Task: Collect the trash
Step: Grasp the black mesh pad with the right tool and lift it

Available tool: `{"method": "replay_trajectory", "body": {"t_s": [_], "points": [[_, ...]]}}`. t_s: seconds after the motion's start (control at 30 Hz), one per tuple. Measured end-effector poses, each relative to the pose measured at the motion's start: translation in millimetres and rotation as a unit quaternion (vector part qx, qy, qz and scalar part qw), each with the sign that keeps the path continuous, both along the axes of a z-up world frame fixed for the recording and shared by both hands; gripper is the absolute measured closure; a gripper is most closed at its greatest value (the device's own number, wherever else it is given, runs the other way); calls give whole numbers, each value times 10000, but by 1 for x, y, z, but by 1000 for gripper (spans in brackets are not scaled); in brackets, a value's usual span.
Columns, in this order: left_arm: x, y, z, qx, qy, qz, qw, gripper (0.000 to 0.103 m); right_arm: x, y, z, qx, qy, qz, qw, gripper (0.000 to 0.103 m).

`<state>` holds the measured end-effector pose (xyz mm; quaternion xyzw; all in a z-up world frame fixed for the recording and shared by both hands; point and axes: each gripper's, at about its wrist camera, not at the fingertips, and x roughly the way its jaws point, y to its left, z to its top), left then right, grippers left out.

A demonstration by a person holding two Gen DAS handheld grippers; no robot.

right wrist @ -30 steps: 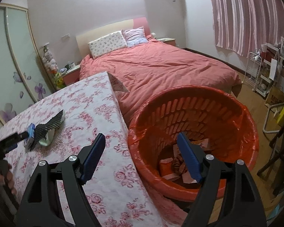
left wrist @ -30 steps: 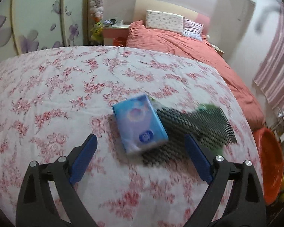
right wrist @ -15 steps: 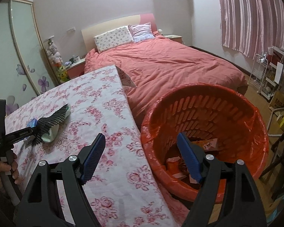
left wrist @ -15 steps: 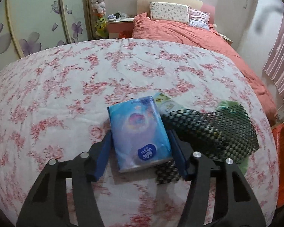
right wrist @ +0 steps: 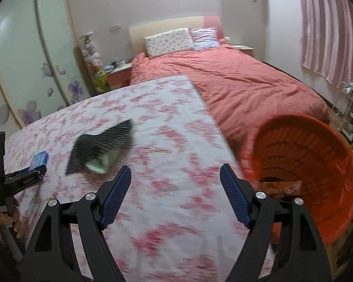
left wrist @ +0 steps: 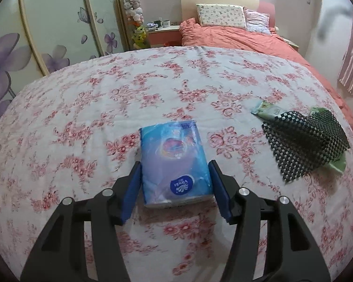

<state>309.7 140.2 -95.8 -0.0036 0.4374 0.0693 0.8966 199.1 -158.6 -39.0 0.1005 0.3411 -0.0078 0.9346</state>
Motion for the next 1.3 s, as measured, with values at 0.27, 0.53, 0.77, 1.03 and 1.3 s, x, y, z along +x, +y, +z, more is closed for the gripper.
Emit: {"method": "replay_trajectory", "body": {"t_s": [0.27, 0.53, 0.77, 1.03, 1.3], "points": [[0, 6, -1, -224, 14, -11, 9997, 46, 33, 54, 7, -9, -87, 580, 9983, 43], [0, 5, -2, -227, 23, -23, 9997, 46, 70, 101, -3, -280, 133, 903, 9954, 45], [0, 5, -2, -249, 19, -22, 9997, 46, 79, 110, -19, -523, 375, 940, 9935, 70], [0, 5, -2, -247, 20, -22, 9997, 45, 68, 104, -15, -310, 261, 1039, 9938, 89], [0, 5, -2, -248, 20, -23, 9997, 44, 60, 100, -7, -85, 48, 1103, 9939, 96]]}}
